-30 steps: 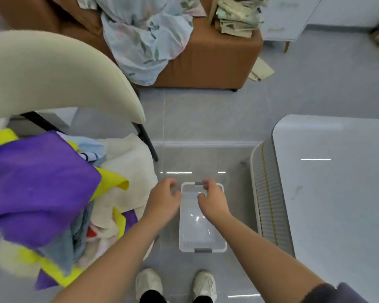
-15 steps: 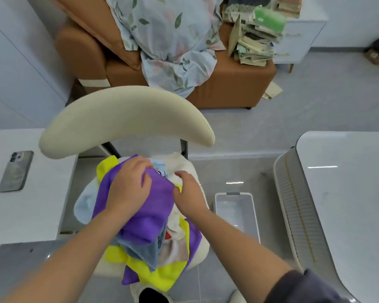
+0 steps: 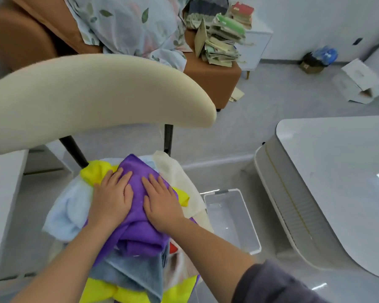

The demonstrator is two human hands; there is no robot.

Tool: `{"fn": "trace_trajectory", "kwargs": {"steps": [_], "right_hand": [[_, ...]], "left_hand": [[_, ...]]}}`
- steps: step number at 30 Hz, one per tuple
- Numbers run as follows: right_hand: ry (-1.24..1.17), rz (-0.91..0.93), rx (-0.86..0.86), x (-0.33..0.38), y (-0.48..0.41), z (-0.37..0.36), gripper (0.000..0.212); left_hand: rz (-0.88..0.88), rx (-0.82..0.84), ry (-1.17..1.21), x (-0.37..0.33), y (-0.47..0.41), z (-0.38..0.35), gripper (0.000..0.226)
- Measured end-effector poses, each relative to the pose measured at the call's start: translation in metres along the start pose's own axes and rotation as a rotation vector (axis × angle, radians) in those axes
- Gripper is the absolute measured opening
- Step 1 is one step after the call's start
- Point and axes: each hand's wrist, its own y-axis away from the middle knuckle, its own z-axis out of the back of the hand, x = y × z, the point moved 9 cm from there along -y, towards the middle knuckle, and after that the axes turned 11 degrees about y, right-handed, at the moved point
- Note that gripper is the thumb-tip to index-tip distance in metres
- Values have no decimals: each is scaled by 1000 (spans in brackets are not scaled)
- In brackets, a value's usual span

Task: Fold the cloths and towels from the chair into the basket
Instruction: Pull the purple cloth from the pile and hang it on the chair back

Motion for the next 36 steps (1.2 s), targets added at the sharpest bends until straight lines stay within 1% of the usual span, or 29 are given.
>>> {"fn": "trace_trajectory", "kwargs": {"steps": [1,4,8,11,16,20,23,24,25,27,28,29,31,33,34,36], "right_hand": [[-17,-18,-32,-4,-2,-12,56],[-86,-21,-191,-13,-13,-27,71],[-110,44,-370,-17,-13,-28,72],[-106,76,-422,-16,-8,-29,77],[-59,129,-475,-12,-1,-26,81],[-1,133,-465,-7,5,-27,85],[53,105,-413,-10,1,-32,89],[57,91,-391,-11,0,-34,86],[72,74,-367,-11,0,-35,78],[128,48,-329,-12,3,-37,56],[148,47,-318,-10,7,-35,51],[158,48,-303,-9,12,-31,50],[169,55,-273,-8,22,-21,50],[185,71,-254,-6,34,-8,50],[201,78,-248,-5,41,-2,50],[212,89,-257,-1,57,13,50]], "left_hand": [[-17,-14,5,5,-1,-7,57],[-60,-127,16,13,-6,-8,60],[-126,-255,22,13,-3,-3,69],[-150,-300,31,9,1,-2,75],[-156,-337,3,1,14,5,60],[-173,-335,-32,-2,23,9,71],[-151,-301,-68,-2,23,3,80],[-128,-287,-79,-3,24,1,79],[-97,-277,-98,-2,26,-1,76],[-22,-273,-141,-2,32,0,58],[18,-283,-132,-2,36,2,55],[61,-298,-94,-2,40,8,57],[147,-352,59,-2,50,27,62],[187,-403,189,-5,58,49,57],[175,-413,203,-11,62,60,51],[78,-445,209,-31,71,79,42]]}}
